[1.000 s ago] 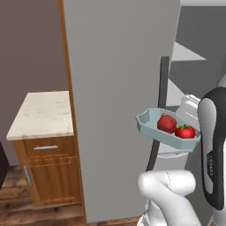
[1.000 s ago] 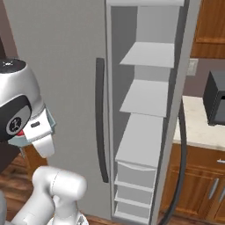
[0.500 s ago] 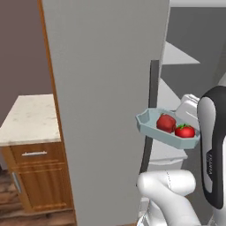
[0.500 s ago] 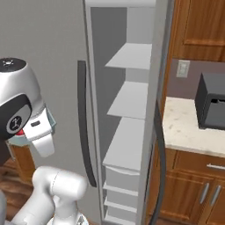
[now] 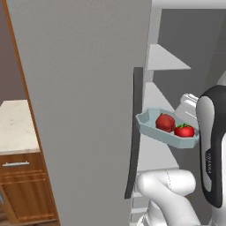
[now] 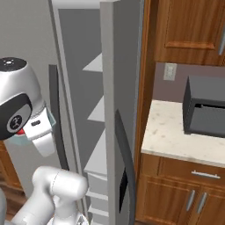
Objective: Take the tomato and bell pepper out of the freezer and place them in the tupperware container on the counter. Then put the tupperware containing the vegetables back in the freezer.
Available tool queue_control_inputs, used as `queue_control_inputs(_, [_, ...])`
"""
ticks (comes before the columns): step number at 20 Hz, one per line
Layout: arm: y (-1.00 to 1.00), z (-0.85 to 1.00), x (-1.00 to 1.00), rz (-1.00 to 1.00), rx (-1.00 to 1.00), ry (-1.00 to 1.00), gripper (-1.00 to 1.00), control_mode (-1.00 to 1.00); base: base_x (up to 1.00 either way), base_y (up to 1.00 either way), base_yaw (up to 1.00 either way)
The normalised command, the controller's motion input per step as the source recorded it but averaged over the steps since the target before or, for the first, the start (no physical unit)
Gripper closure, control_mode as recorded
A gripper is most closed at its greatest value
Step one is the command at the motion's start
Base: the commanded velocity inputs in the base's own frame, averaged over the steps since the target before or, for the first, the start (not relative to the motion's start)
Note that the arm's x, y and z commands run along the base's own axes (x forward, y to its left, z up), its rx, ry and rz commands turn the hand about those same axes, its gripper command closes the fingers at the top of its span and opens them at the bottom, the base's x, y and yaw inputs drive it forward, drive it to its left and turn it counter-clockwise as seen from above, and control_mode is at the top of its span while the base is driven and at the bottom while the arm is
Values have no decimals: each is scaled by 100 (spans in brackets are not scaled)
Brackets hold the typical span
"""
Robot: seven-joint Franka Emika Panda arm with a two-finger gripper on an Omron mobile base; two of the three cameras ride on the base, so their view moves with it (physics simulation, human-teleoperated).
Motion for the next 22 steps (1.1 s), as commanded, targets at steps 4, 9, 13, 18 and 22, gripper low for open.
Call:
queue_control_inputs(4, [0, 0, 0, 0, 0, 0, 100, 100, 0, -56, 0])
queue_control_inputs(9, [0, 0, 0, 0, 0, 0, 100, 100, 0, -54, 0])
queue_control_inputs(13, [0, 0, 0, 0, 0, 0, 100, 100, 16, -48, 0])
queue_control_inputs(18, [0, 0, 0, 0, 0, 0, 100, 100, 53, -20, -3])
queue_control_inputs(22, [0, 0, 0, 0, 0, 0, 100, 100, 59, 0, -11])
